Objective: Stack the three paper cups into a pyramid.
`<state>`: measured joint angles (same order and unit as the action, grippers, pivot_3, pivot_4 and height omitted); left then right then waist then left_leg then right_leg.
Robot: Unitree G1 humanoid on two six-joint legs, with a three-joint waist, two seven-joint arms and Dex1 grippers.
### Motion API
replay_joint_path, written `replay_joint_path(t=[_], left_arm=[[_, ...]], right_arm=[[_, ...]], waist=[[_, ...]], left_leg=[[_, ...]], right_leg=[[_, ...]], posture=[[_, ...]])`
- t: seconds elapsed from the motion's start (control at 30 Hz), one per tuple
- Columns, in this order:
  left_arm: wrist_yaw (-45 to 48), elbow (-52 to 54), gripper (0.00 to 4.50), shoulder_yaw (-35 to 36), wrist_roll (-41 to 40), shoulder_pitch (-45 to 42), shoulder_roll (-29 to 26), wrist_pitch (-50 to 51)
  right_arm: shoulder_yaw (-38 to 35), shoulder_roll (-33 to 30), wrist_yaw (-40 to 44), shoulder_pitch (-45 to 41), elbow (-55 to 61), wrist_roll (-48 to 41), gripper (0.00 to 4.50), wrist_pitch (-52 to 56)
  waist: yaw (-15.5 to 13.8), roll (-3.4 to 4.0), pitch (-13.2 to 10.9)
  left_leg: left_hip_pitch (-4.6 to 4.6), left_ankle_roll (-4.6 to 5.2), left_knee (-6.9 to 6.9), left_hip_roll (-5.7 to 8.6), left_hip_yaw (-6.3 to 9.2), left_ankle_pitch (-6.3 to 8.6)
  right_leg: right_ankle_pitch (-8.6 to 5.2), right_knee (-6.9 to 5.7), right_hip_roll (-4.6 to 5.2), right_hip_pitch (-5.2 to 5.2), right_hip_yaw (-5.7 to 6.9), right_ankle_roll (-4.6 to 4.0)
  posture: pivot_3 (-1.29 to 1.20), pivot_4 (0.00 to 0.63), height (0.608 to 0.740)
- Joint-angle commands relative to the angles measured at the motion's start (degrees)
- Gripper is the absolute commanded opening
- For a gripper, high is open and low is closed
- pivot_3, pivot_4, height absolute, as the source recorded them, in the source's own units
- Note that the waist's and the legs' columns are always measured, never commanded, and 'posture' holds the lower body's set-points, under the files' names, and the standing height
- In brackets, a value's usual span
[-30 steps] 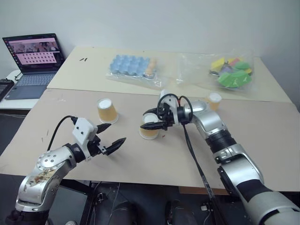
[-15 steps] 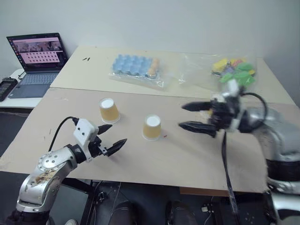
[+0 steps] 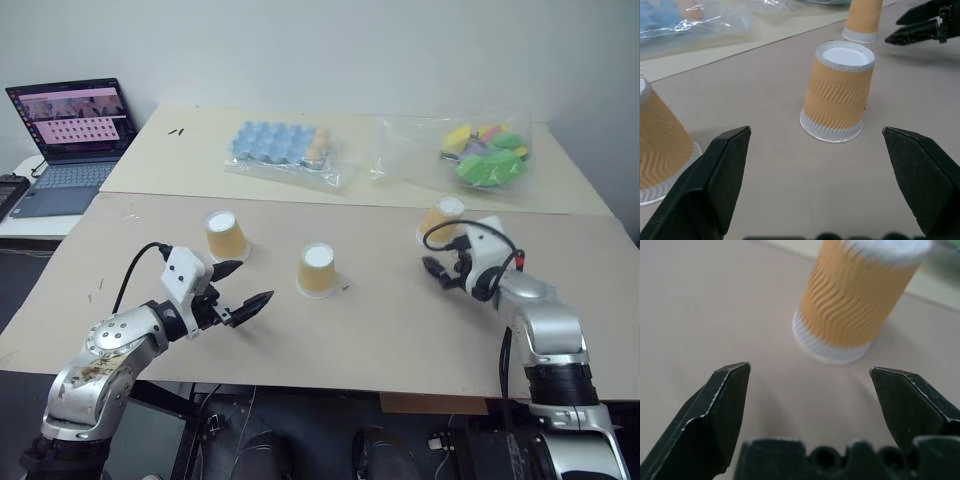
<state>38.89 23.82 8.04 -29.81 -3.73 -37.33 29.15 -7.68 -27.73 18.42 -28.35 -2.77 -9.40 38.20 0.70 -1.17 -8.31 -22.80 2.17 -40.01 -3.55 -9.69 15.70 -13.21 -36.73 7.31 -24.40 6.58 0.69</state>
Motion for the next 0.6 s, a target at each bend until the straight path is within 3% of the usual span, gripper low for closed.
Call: replay_joint_path(t=[0.03, 0.27, 0.6], left_arm=[[-0.13, 0.78, 4.50, 0.82, 0.41, -0.53, -0.45, -0.10], [-0.57, 1.39, 4.50, 1.61, 0.83, 0.30, -0.56, -0.06], [-1.44, 1.93, 4.50, 2.44, 0.81, 1.10, -0.42, -0.15]], right_arm=[[-4.02, 1.56, -3.29, -3.12, -2.64, -0.89, 4.44, -2.98], [-7.95, 5.76, -6.80, -7.70, -12.31, -2.90, 4.44, -8.23], [-6.78, 6.90, -7.32, -15.67, -26.84, -1.79, 4.44, -18.36]], waist=[[-0.02, 0.00, 0.00], [0.14, 0.01, 0.00], [0.42, 0.05, -0.02]], left_leg=[[-0.01, 0.00, 0.00, 0.00, 0.00, 0.00], [-0.08, 0.01, 0.07, 0.02, 0.00, 0.00], [-0.05, 0.01, 0.09, -0.01, -0.03, 0.00]], right_leg=[[-0.01, 0.03, 0.00, 0.01, 0.03, 0.01], [-0.01, 0.03, -0.02, 0.02, 0.12, 0.02], [-0.02, 0.02, -0.06, 0.01, 0.07, 0.02]], posture=[[0.00, 0.150, 0.733], [0.00, 0.150, 0.733], [0.00, 0.150, 0.733]])
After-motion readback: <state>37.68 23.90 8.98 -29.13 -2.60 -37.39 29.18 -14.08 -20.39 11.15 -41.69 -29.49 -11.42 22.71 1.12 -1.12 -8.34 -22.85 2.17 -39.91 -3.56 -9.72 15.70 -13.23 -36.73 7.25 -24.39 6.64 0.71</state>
